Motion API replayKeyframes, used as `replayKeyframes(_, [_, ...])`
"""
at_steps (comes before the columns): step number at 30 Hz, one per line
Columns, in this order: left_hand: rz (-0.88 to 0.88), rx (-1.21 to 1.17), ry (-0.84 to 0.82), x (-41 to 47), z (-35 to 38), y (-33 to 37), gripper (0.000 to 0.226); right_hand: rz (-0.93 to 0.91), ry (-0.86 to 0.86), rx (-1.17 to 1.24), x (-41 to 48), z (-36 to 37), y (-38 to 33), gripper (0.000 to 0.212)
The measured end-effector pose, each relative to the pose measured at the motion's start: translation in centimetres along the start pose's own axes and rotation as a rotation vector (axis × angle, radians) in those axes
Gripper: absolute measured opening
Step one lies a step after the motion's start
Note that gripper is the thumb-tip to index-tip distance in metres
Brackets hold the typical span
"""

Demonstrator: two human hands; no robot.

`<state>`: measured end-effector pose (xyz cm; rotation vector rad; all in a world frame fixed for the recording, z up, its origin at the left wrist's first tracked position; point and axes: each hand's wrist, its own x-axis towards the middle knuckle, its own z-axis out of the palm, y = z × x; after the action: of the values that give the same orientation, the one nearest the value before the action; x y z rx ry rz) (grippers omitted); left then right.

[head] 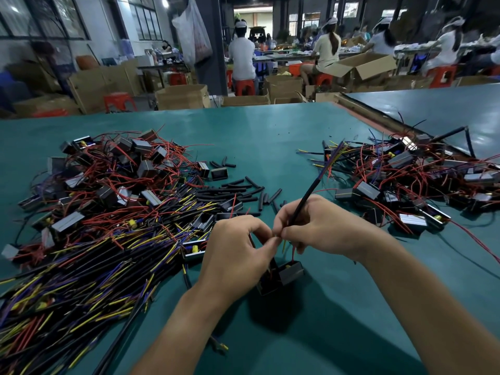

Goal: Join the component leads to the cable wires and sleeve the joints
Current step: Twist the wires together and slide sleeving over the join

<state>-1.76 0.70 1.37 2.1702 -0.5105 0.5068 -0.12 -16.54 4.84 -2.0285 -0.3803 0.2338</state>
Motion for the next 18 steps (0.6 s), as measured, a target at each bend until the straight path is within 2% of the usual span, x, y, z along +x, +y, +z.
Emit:
replayKeyframes(6, [-0.254, -0.227, -0.087, 0.5, 0.1, -0.1, 0.017, -0.082, -0.011, -0.090, 0.0, -0.5, 0.3, 0.023])
replayKeyframes(13, [-0.376, -0.460, -0.189, 0.6, 0.1, 0.0, 0.017, -0.098, 0.007, -0.131, 0.0, -0.9, 0.4, 0.026])
replayKeyframes(18, [-0.499, -0.588, -0.249, 0.6, -0.3, 0.3, 0.014, -0.107, 0.030, -0.095, -0.2, -1.0, 0.6, 0.017])
